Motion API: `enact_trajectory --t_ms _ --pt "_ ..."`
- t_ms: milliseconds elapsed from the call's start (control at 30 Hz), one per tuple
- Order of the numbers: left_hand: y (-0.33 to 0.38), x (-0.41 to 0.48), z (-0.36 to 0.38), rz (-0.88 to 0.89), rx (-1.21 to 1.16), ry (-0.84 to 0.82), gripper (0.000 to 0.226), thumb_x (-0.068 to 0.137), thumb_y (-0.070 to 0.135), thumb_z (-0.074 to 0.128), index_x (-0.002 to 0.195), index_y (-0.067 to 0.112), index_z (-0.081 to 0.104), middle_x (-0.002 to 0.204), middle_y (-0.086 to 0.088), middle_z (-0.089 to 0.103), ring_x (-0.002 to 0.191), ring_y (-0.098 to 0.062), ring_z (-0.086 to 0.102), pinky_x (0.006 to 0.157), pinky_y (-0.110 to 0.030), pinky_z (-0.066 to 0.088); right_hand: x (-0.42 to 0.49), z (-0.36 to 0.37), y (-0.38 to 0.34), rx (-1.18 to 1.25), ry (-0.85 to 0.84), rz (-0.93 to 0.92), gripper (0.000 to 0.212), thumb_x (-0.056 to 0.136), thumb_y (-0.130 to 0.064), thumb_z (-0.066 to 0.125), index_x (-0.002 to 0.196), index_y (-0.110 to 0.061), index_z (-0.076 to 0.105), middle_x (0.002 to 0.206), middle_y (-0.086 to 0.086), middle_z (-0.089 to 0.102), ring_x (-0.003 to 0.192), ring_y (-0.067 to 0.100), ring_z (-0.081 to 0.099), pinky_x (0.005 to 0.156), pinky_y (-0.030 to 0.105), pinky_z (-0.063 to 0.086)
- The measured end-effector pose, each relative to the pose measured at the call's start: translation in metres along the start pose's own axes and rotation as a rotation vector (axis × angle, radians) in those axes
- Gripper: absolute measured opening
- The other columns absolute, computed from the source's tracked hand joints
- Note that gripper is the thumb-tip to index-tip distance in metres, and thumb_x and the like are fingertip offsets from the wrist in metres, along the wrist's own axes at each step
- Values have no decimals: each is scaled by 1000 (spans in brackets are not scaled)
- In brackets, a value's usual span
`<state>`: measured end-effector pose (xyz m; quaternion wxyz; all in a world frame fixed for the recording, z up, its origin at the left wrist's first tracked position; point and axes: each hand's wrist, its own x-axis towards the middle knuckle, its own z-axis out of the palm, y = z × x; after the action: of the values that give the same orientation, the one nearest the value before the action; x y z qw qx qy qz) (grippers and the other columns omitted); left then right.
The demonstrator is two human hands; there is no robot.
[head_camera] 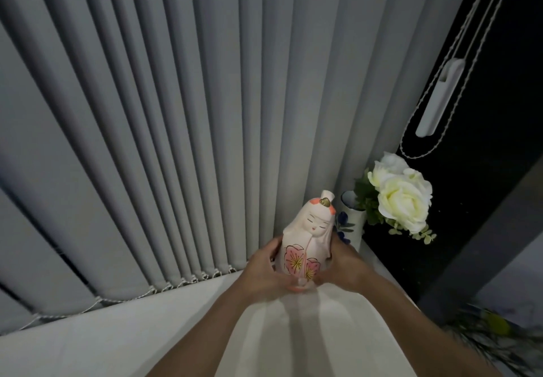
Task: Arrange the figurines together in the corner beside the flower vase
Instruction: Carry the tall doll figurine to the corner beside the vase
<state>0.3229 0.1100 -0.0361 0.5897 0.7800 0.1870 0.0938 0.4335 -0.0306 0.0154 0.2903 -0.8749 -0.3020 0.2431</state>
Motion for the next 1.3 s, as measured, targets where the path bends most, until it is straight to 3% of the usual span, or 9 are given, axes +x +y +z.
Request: enact_trajectory --t_ms 100,233,400,567,633,733,1033,1233,1300 --pt "-3 1 -3 -6 16 4 76 40 36 90 103 56 53 104 25 69 103 4 61 76 -12 52 1 3 -1 1 3 6 98 59 -9 84 139 -22 28 132 4 54 121 24 52 100 43 49" --pt "-3 -2 -5 -9 11 12 84 42 36 89 116 47 51 111 20 66 109 -2 58 87 -22 53 3 7 -4 17 3 -8 94 62 -5 82 137 -22 29 133 4 54 123 25 52 101 41 49" --pt "-2 -6 -6 -2 -6 5 91 55 23 89 132 36 43 118 19 61 110 4 53 69 -1 50 2 12 -4 57 23 14 87 64 -7 82 134 -19 32 133 5 54 124 25 51 104 42 47" --pt "1 -11 -9 -19 30 -7 95 58 22 88 138 30 37 119 20 56 115 4 50 71 4 45 -4 16 -3 90 28 33 79 66 -6 80 129 -16 33 132 8 53 124 27 50 103 44 47" --pt "3 -17 -12 -27 64 26 102 58 25 87 142 27 30 134 14 50 120 3 47 90 -3 44 -8 18 -6 87 39 35 79 67 -8 80 130 -14 32 134 9 51 126 27 48 104 44 46" --pt "5 -30 -20 -52 101 67 111 59 30 87 147 26 19 153 6 29 139 -10 29 117 -32 30 -16 20 -14 102 65 16 83 67 -7 80 133 -13 30 136 10 50 127 28 48 105 42 45" --pt "16 -84 -53 -29 115 137 109 58 38 86 145 35 20 155 5 24 141 -16 26 117 -43 29 -68 26 -46 32 143 -24 98 70 -11 78 143 -18 12 133 6 54 120 28 53 86 28 44" --pt "27 -149 -73 -13 66 141 115 48 53 84 144 35 23 154 7 26 139 -9 27 118 -40 28 -123 48 -79 -78 108 -11 102 74 -18 76 147 -9 6 151 11 33 136 28 36 111 41 37" --pt "26 -178 -80 -17 72 144 119 43 61 80 144 34 24 153 8 29 140 -8 27 118 -42 28 -147 63 -92 -120 56 -15 106 76 -25 75 148 -8 0 156 10 23 141 26 27 114 36 32"
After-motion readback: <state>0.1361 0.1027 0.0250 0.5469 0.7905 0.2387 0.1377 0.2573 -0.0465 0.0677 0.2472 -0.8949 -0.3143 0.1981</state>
